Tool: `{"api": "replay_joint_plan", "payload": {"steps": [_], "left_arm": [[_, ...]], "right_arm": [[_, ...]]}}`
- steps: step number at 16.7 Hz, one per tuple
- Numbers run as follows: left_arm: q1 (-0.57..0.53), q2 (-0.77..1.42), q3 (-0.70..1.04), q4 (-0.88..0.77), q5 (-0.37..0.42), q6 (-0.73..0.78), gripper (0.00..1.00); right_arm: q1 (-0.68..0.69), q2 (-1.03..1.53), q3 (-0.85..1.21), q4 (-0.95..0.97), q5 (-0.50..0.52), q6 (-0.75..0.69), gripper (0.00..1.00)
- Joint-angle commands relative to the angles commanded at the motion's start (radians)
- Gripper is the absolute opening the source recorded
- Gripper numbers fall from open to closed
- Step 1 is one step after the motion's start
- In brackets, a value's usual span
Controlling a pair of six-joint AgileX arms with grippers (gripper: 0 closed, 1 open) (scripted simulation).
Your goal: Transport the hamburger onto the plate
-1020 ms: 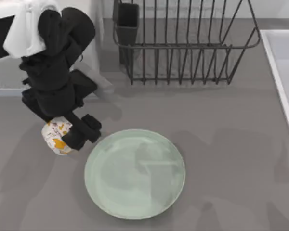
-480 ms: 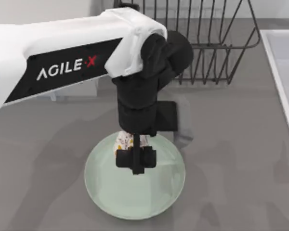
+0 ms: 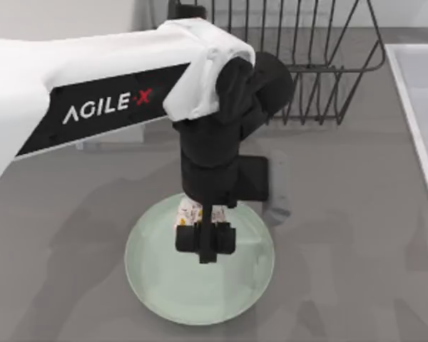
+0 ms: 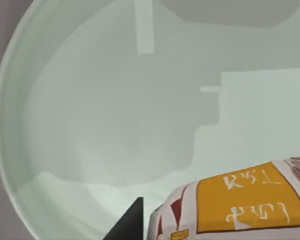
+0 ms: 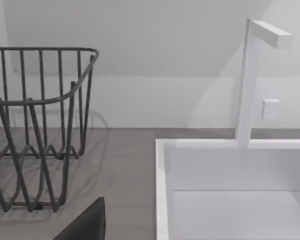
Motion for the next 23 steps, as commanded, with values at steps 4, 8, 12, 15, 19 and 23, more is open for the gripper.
{"api": "replay_joint_plan", "payload": {"steps": [4,8,12,15,19,23], "left_arm": [[0.002,0.019,-0.074,0.105,0.001,0.003,0.00],[0.001,0.034,-0.113,0.148,0.000,0.007,0.00],[0.001,0.034,-0.113,0.148,0.000,0.007,0.15],[0.001,0.034,-0.113,0.148,0.000,0.007,0.38],[0.001,0.034,-0.113,0.148,0.000,0.007,0.68],[0.001,0.034,-0.113,0.148,0.000,0.007,0.98]], "right_arm": [[0.000,0.000,0.000,0.000,0.000,0.000,1.00],[0.000,0.000,0.000,0.000,0.000,0.000,1.00],[0.000,0.000,0.000,0.000,0.000,0.000,1.00],[0.000,0.000,0.000,0.000,0.000,0.000,1.00],[0.000,0.000,0.000,0.000,0.000,0.000,1.00],[0.000,0.000,0.000,0.000,0.000,0.000,1.00]]}}
